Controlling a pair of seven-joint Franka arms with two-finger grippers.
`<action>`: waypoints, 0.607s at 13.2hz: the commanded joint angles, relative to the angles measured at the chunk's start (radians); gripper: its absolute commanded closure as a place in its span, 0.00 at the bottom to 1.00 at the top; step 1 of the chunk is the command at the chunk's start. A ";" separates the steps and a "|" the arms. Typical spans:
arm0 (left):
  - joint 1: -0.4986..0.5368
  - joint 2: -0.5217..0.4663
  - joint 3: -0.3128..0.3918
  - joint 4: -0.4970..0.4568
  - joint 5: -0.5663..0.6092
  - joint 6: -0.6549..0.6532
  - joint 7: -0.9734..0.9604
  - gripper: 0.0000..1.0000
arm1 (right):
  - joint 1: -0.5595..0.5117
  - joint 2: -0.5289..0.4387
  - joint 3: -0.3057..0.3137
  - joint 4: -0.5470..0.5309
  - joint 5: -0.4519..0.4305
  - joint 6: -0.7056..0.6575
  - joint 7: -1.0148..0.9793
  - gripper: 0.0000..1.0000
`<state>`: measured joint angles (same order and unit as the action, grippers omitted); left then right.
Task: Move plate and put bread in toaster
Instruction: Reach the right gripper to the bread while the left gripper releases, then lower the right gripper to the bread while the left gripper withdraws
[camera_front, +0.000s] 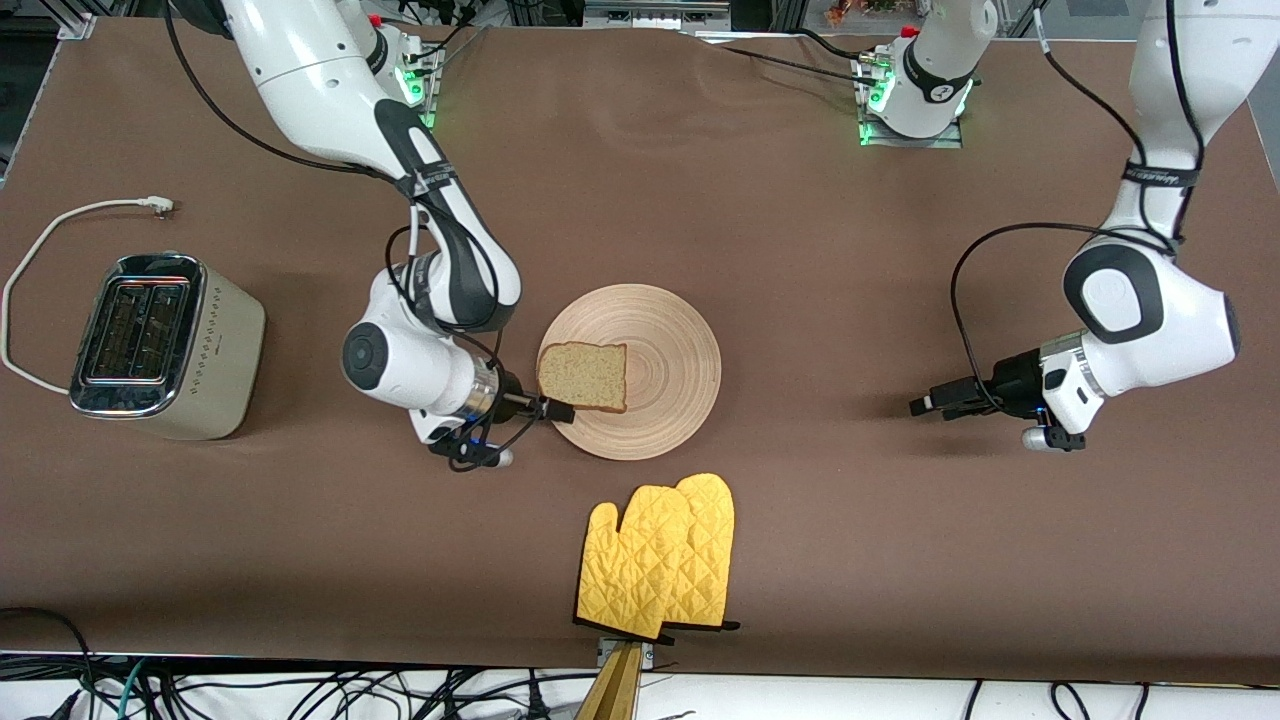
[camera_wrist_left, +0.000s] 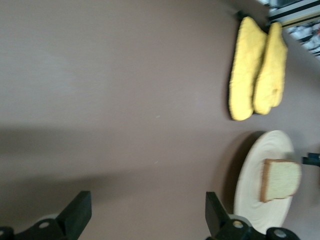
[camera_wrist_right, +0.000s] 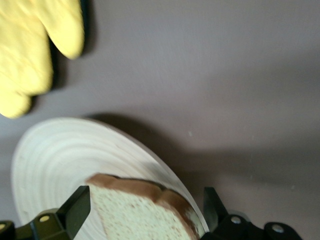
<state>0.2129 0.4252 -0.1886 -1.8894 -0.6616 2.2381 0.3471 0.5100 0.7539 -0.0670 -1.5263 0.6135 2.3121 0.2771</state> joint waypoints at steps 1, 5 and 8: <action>0.002 -0.126 -0.023 -0.040 0.240 -0.058 -0.211 0.00 | 0.027 -0.045 -0.011 -0.070 0.000 0.004 0.016 0.00; 0.003 -0.206 -0.078 0.048 0.534 -0.252 -0.420 0.00 | 0.030 -0.085 -0.014 -0.094 -0.003 -0.026 0.011 0.00; 0.002 -0.229 -0.080 0.214 0.637 -0.481 -0.444 0.00 | 0.032 -0.094 -0.023 -0.097 -0.038 -0.048 0.011 0.00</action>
<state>0.2107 0.2060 -0.2637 -1.7792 -0.0910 1.8800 -0.0710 0.5296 0.7002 -0.0793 -1.5773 0.6028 2.2777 0.2780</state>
